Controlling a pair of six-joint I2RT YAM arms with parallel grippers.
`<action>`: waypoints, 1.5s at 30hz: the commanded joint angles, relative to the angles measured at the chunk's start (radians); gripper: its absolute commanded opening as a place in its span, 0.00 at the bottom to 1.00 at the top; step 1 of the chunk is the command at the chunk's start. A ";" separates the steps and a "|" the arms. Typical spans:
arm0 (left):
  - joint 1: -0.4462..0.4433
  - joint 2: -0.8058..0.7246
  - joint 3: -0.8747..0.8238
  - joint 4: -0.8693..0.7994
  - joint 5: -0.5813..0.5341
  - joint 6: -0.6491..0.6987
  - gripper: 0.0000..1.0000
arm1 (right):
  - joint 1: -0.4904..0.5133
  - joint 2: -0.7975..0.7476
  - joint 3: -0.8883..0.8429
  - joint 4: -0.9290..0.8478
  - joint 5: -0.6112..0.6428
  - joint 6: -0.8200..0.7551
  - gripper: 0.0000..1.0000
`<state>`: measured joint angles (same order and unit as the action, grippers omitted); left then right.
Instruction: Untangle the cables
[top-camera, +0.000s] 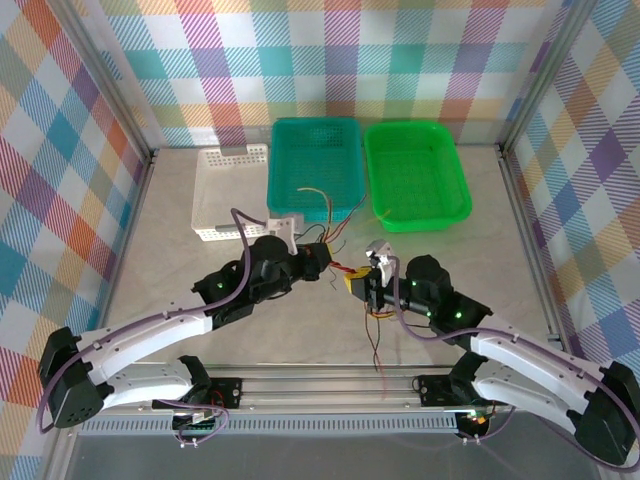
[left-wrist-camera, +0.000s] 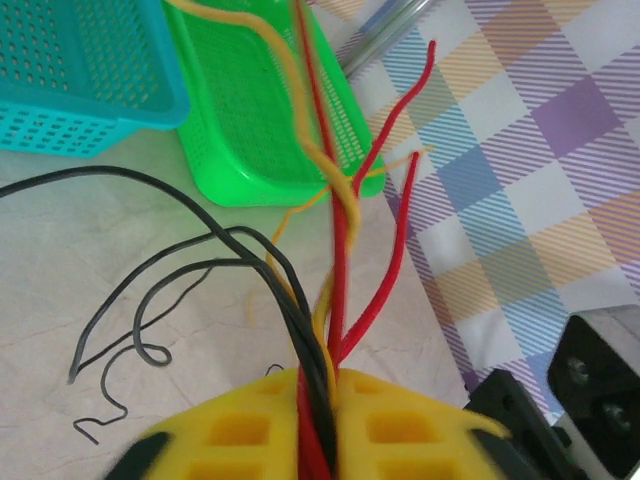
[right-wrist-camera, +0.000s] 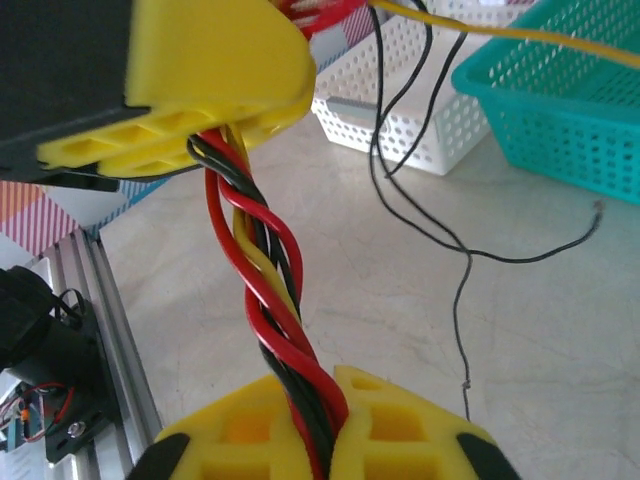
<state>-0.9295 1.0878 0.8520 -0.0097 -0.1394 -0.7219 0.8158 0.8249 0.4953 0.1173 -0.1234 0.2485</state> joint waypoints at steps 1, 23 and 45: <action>0.056 -0.089 0.034 -0.041 -0.014 -0.020 0.55 | -0.004 -0.047 -0.028 0.004 0.071 0.007 0.00; -0.032 -0.128 -0.175 0.189 0.140 -0.365 0.58 | 0.011 0.060 0.053 0.057 -0.028 -0.006 0.00; -0.043 -0.050 -0.143 0.184 0.067 -0.396 0.28 | 0.078 0.106 0.083 0.075 -0.066 0.004 0.00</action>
<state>-0.9657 1.0256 0.6785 0.1532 -0.0517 -1.1049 0.8825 0.9283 0.5411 0.1310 -0.1562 0.2497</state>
